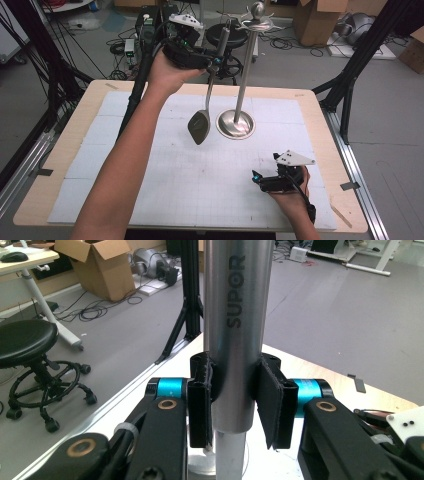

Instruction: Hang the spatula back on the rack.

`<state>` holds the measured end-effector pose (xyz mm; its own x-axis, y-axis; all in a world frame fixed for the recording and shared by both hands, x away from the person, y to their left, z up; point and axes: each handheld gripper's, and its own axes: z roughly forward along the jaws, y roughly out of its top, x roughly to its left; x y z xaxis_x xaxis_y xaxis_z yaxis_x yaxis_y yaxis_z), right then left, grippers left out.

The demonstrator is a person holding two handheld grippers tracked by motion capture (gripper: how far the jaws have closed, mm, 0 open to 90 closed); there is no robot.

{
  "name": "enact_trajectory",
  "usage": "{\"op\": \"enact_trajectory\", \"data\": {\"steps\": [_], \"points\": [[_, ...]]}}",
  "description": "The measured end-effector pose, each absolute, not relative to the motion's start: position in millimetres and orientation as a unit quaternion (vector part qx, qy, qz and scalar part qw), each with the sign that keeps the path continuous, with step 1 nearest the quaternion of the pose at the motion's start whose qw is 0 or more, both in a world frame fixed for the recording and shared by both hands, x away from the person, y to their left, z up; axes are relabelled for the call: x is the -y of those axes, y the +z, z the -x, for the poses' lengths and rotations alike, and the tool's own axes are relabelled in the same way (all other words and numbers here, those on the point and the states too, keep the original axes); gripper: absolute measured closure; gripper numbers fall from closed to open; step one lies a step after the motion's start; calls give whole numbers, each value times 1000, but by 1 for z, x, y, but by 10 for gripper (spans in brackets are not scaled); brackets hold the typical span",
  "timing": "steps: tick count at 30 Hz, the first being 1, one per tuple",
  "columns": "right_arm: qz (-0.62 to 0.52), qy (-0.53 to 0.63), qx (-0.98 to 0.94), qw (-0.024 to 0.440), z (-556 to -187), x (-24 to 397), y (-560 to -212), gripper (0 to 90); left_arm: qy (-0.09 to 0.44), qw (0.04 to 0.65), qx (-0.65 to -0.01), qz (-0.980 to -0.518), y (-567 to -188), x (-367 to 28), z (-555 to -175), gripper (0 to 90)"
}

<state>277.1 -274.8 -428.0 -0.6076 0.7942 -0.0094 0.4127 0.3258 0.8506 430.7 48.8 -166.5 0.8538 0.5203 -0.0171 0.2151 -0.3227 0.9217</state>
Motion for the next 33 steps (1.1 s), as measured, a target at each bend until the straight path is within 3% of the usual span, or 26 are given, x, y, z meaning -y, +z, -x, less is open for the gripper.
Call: {"op": "enact_trajectory", "data": {"steps": [33], "points": [[-384, 435, -785, 216, -276, 275, -429, 5, 137, 509, -237, -816, -180, -23, -442, 690]]}}
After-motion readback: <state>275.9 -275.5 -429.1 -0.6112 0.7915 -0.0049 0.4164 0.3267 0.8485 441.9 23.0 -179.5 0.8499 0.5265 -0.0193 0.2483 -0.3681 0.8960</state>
